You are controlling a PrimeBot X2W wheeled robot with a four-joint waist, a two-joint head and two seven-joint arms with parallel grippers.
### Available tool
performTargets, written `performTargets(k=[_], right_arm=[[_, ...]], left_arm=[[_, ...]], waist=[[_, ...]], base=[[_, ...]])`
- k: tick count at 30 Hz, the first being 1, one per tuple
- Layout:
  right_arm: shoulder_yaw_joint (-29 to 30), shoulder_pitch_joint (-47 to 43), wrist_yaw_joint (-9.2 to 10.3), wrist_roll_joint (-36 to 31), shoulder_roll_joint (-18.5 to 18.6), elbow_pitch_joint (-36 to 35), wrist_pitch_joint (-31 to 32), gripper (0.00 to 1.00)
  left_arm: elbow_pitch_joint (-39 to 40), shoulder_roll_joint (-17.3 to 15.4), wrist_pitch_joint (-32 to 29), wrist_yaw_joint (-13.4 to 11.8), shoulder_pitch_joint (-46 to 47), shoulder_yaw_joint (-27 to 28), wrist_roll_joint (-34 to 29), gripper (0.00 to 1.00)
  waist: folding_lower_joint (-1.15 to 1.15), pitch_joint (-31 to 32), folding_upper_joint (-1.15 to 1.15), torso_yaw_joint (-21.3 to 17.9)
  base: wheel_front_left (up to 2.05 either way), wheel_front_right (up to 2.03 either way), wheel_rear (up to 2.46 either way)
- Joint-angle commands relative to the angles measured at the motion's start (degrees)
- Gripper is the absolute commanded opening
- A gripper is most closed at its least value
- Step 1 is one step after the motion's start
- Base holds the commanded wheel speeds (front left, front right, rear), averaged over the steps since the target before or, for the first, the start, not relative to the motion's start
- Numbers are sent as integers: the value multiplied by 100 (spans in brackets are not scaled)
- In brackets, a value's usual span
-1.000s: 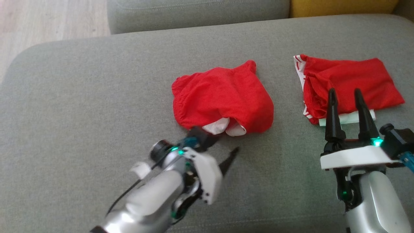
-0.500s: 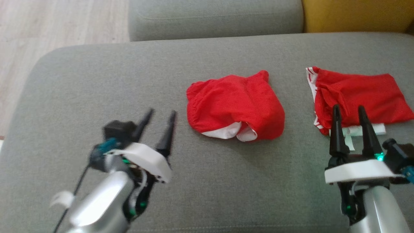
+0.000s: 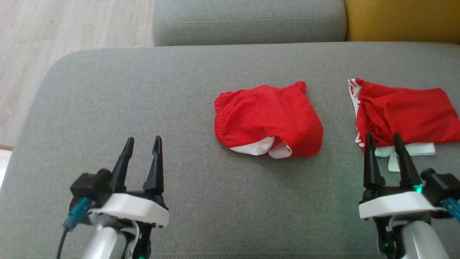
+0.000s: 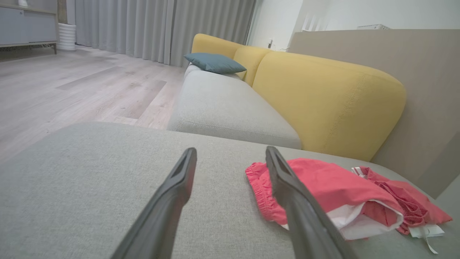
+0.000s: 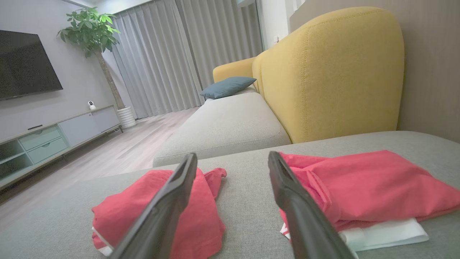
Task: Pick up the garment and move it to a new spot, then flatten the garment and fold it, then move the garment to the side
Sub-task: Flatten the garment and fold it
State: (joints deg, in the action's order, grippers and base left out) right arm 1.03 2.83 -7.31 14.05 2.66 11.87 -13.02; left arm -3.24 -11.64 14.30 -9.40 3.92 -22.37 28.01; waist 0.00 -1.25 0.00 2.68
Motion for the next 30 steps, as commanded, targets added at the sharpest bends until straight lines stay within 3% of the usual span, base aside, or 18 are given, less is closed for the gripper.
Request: performTargets(k=[1, 14, 22, 30], right_arm=[[-152, 156, -18, 0, 21, -202, 19, 100], [-1065, -32, -18, -78, 21, 201, 213, 100], [-1476, 196, -18, -193, 21, 716, 225, 100], [-1517, 604, -18, -123, 21, 1281, 53, 100]], left_arm=[[177, 0, 69, 58, 302, 321, -81, 100], [-310, 563, 70, 706, 343, 837, -611, 100], [-500, 720, 70, 894, 441, 957, -739, 100], [-566, 807, 70, 993, 572, 992, -818, 100]], waist=[[0, -31, 0, -16], [0, -323, 0, 40], [0, -482, 0, 218], [0, -657, 0, 418]], base=[[0, 0, 0], [0, 0, 0], [0, 0, 0], [0, 0, 0]])
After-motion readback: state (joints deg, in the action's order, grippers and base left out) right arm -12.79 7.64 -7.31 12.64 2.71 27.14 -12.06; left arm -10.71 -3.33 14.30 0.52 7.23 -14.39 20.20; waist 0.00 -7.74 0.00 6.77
